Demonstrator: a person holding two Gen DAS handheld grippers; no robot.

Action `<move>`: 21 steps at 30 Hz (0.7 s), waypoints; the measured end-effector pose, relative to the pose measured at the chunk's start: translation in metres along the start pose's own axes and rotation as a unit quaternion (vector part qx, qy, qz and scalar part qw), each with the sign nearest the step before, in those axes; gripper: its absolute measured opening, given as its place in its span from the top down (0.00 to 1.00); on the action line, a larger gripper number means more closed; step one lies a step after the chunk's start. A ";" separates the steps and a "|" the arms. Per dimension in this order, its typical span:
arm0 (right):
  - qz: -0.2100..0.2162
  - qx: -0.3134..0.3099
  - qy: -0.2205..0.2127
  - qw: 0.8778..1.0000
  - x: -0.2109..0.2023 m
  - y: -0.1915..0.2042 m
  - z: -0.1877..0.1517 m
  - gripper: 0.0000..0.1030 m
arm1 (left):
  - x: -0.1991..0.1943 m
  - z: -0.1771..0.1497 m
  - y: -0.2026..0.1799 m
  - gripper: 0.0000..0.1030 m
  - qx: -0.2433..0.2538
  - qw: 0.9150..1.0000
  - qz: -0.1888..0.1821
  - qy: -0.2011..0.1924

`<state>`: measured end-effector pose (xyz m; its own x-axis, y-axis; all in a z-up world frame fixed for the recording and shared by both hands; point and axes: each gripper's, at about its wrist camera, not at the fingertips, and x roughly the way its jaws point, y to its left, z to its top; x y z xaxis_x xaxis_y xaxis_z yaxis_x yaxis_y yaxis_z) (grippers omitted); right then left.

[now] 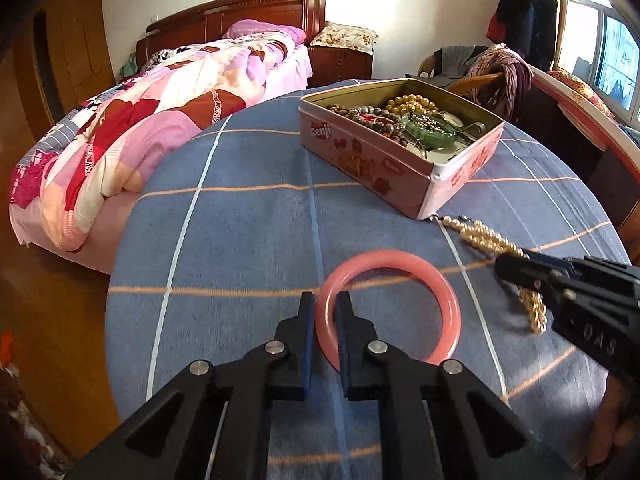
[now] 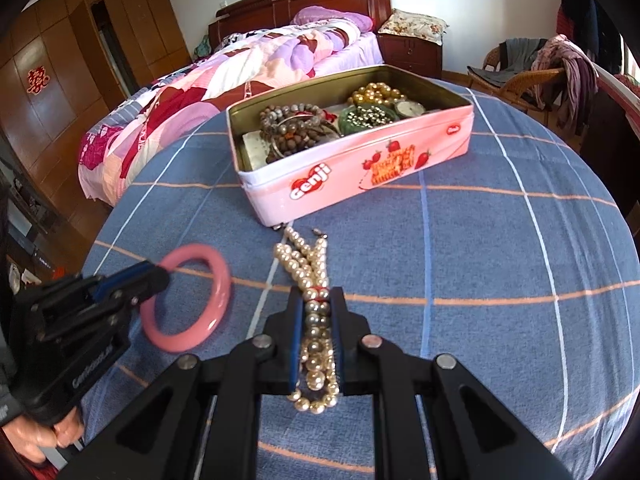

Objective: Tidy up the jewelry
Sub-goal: 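Grasp and lift the pink bangle with left while right holds the pearls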

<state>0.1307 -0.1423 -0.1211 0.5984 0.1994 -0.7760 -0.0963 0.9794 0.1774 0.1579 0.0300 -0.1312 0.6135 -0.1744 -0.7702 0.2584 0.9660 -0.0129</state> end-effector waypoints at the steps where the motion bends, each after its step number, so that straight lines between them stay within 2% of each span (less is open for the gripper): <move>1: 0.001 0.002 -0.001 1.000 0.000 -0.001 0.000 0.85 | -0.002 -0.002 0.000 0.91 -0.003 1.000 -0.005 0.000; 9: -0.008 0.010 -0.004 1.000 -0.006 -0.003 -0.002 0.85 | -0.016 -0.001 -0.005 0.91 -0.001 1.000 -0.018 -0.016; 15: -0.027 0.032 -0.016 0.999 -0.019 -0.019 -0.008 0.85 | -0.011 -0.004 -0.006 0.91 -0.008 1.000 -0.029 -0.009; 21: -0.036 0.062 -0.024 0.997 -0.030 -0.038 -0.013 0.85 | -0.019 -0.001 -0.019 0.91 0.003 0.999 -0.043 -0.022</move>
<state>0.1060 -0.1851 -0.1119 0.6375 0.1238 -0.7605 0.0463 0.9791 0.1981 0.1407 0.0153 -0.1166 0.6206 -0.2650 -0.7380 0.3162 0.9458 -0.0737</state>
